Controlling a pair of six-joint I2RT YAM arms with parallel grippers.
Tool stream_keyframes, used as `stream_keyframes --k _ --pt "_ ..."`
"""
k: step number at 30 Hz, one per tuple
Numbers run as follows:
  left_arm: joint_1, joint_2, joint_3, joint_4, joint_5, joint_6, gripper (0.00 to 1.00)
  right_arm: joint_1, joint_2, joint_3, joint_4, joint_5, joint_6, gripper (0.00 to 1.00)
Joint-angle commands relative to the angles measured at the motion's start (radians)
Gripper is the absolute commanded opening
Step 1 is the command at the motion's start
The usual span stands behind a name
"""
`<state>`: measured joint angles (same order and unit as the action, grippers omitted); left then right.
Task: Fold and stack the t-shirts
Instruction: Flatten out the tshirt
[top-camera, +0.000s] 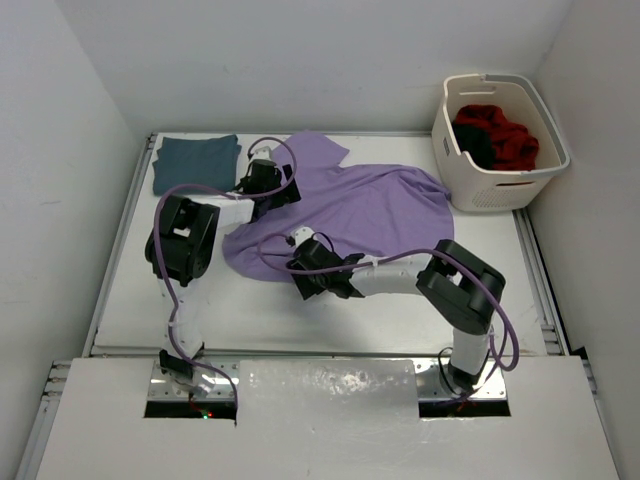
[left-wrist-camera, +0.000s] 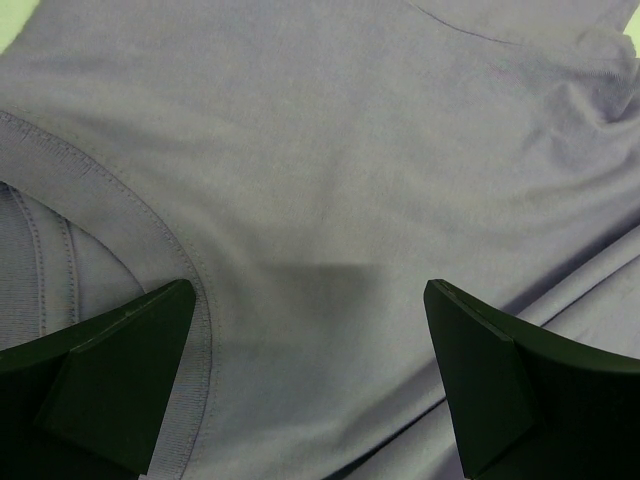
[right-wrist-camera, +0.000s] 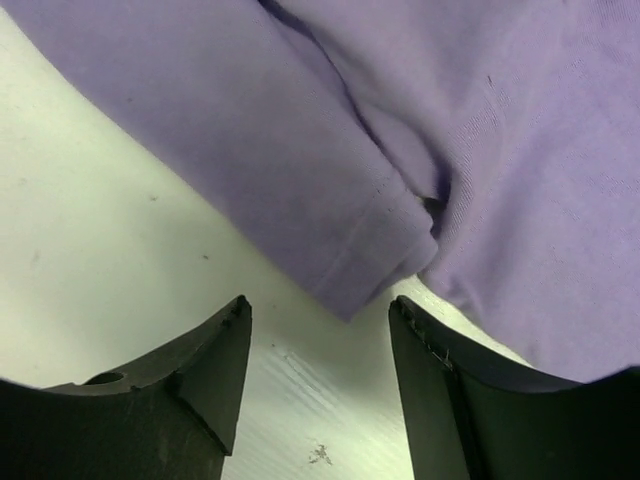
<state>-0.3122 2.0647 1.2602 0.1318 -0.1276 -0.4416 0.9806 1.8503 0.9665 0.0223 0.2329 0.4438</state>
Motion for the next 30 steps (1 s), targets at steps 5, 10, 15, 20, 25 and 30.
stream_keyframes --k 5,10,15,20,25,30 --pt "0.005 0.026 0.011 -0.006 -0.012 0.009 1.00 0.006 0.065 0.067 0.034 0.040 0.033 0.45" --pt "0.005 0.017 0.005 -0.006 -0.017 0.011 1.00 0.006 0.113 0.095 0.022 0.014 0.041 0.34" --pt "0.005 0.014 0.011 -0.012 -0.021 0.020 1.00 0.007 0.061 0.075 0.022 -0.085 -0.010 0.00" --pt "0.008 0.003 0.018 -0.018 -0.032 0.030 1.00 0.059 -0.029 0.139 -0.089 -0.507 -0.105 0.00" --pt "0.012 -0.003 0.028 -0.009 -0.021 0.040 1.00 0.171 -0.027 0.222 -0.191 -0.633 -0.223 0.00" --pt "0.012 -0.008 0.022 -0.009 -0.015 0.055 1.00 0.182 0.046 0.297 -0.144 -0.849 -0.196 0.06"
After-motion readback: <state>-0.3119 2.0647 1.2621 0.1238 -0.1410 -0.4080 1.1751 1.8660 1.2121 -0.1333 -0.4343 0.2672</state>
